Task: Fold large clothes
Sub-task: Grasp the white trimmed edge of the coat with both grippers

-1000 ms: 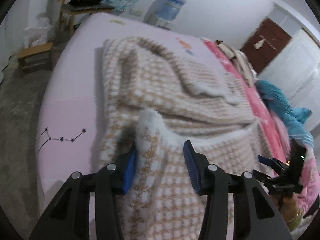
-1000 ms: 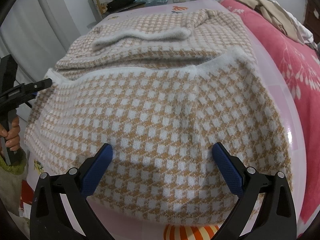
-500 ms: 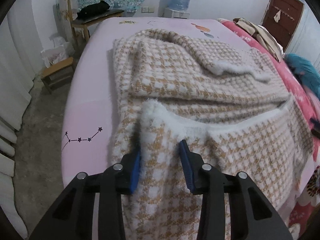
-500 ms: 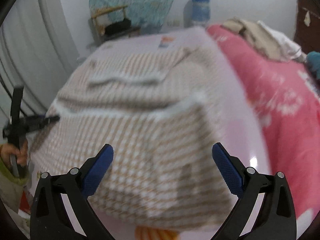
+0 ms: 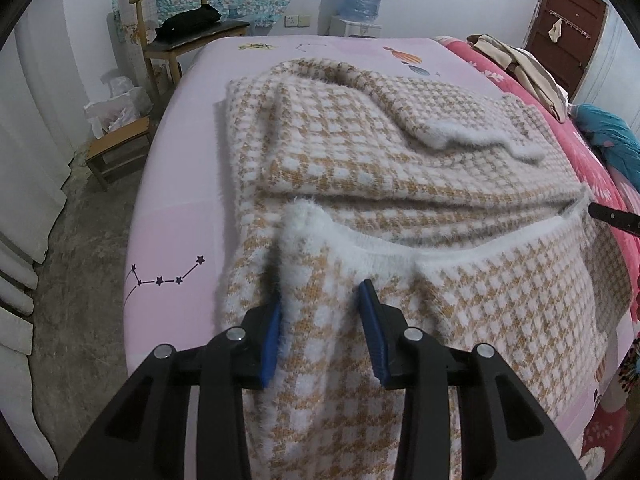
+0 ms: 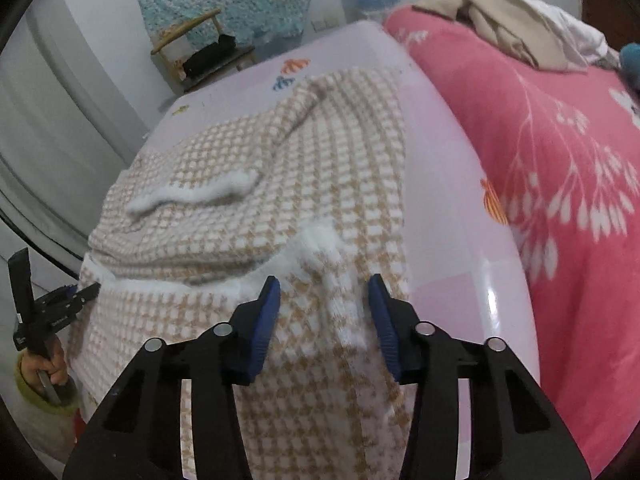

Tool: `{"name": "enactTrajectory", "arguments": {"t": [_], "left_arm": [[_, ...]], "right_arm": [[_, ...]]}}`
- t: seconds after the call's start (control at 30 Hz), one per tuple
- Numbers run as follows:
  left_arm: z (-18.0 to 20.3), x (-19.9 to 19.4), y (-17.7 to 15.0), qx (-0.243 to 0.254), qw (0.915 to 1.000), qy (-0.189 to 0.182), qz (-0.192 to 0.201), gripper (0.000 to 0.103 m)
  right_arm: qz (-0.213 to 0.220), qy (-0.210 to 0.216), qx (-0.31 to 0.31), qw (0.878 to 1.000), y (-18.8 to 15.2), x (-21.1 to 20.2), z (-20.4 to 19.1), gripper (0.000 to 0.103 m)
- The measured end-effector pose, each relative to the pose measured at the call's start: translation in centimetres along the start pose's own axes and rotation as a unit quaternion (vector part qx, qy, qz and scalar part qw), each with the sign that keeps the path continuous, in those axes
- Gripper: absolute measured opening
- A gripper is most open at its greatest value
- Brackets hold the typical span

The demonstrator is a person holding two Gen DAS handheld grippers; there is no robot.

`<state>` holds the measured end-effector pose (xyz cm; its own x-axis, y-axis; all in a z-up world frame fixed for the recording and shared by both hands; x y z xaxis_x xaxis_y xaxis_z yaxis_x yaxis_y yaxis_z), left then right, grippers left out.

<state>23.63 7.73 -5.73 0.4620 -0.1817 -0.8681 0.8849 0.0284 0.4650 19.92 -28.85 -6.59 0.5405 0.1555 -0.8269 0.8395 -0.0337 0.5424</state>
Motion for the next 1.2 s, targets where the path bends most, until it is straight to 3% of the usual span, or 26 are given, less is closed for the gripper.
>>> {"name": "enactTrajectory", "arguments": {"t": [0.33, 0.7, 1.2], "left_arm": [[0.0, 0.0, 0.2, 0.002, 1.0, 0.005, -0.005, 0.036], [0.4, 0.2, 0.3, 0.004, 0.9998, 0.017, -0.009, 0.036], [0.7, 0.3, 0.2, 0.003, 0.9996, 0.027, -0.009, 0.037]], "right_arm": [[-0.01, 0.001, -0.003, 1.0, -1.3, -0.7, 0.1, 0.027], [-0.011, 0.013, -0.019, 1.0, -1.8, -0.4, -0.8, 0.025], [-0.019, -0.007, -0.039, 0.999, -1.7, 1.2, -1.5, 0.022]]}}
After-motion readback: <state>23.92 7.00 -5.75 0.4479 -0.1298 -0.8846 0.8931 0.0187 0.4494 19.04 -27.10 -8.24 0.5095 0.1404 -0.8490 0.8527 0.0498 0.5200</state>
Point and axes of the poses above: each gripper's, at about its wrist camera, not at the fingertips, and x roughly the way its jaws point, z to its right, y to its top, the point moved 3 cm from there along x, roughly the way its jaws point, and after that the axes turned 12 degrees about -x, right-handed, at the moved point
